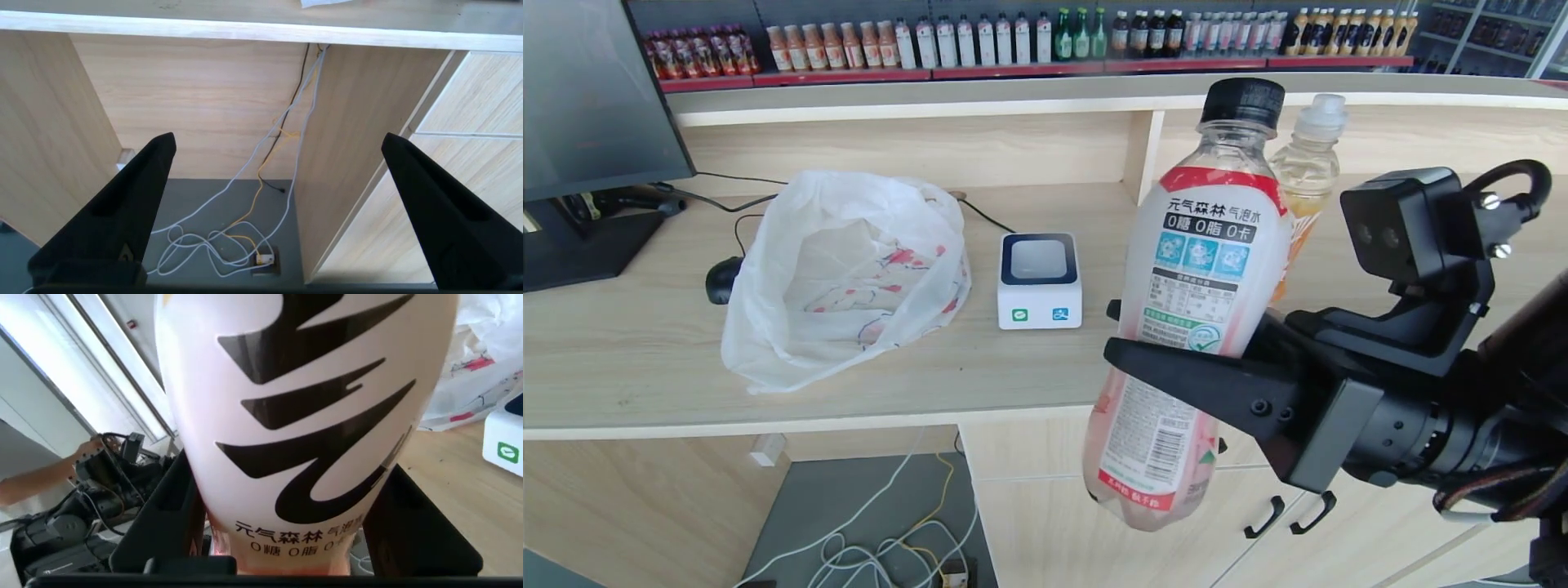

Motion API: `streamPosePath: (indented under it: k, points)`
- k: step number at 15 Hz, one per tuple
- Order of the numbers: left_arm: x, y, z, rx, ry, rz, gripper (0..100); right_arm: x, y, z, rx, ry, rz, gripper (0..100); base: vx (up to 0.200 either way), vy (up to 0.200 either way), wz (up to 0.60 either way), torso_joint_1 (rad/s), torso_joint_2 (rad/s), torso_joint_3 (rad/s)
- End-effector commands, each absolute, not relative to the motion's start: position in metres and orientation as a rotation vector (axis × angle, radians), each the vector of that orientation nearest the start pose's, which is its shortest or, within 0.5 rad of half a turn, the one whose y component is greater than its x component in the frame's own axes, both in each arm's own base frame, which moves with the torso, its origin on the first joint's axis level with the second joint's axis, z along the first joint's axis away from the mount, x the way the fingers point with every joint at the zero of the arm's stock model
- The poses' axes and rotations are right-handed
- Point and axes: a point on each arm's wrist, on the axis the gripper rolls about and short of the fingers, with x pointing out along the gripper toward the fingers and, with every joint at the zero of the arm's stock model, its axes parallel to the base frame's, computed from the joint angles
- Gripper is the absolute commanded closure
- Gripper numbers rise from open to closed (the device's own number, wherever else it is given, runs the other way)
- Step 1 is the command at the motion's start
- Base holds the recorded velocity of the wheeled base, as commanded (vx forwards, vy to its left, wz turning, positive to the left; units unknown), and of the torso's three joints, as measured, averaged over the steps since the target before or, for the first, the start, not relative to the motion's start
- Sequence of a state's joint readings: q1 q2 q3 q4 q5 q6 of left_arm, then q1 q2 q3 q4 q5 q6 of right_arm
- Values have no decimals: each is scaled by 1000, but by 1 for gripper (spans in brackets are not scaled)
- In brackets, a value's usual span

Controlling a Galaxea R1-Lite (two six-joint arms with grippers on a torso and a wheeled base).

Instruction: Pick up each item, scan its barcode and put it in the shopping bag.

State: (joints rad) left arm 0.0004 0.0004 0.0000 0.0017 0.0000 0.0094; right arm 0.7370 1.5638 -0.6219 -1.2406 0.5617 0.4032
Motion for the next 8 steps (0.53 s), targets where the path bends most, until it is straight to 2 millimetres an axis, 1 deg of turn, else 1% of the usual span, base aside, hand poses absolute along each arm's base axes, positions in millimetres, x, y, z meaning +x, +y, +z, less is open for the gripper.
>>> streamPosePath:
  k: [1,3,5,8]
  points:
    - [-23,0,75,9,2,0,0,192,181,231,371,-54,1307,100,0,0,0,0,0,0]
    - [-23,0,75,9,2,2,0,197,173,232,372,-68,1274,100,0,0,0,0,0,0]
    - [-23,0,75,9,2,2,0,204,160,233,369,-115,1222,100,0,0,0,0,0,0]
    - [-23,0,75,9,2,2,0,204,157,238,370,-144,1215,100,0,0,0,0,0,0]
